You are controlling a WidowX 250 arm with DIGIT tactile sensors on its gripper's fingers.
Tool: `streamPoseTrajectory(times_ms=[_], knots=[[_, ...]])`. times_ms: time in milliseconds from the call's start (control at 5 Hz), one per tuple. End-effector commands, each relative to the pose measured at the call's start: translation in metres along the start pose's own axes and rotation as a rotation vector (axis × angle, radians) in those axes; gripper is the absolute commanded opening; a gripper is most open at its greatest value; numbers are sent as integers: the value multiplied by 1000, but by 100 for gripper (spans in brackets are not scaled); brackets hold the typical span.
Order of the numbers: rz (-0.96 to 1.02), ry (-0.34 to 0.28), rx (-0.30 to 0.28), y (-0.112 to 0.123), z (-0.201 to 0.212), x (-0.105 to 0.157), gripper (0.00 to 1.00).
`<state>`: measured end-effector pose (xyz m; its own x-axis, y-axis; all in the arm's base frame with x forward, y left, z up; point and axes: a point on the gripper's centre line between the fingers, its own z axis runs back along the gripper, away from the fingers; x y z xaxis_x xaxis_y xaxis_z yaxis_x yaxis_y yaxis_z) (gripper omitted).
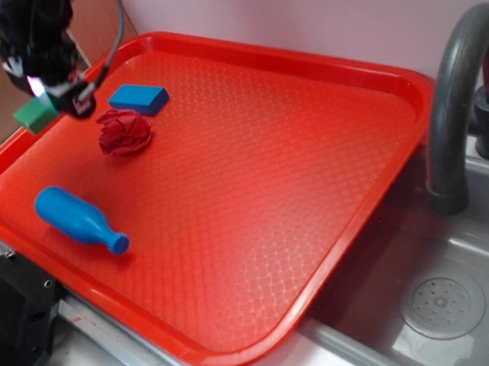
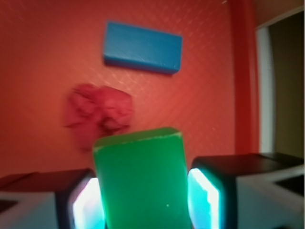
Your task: Grab the green block.
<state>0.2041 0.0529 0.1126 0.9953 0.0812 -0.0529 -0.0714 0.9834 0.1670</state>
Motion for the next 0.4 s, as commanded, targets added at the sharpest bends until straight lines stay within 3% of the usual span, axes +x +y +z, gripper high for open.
streamPoseTrajectory(times_ms=[0, 200], knots=[[24, -192, -66, -32, 111, -7, 0], [-27, -188, -201, -31, 112, -10, 0]])
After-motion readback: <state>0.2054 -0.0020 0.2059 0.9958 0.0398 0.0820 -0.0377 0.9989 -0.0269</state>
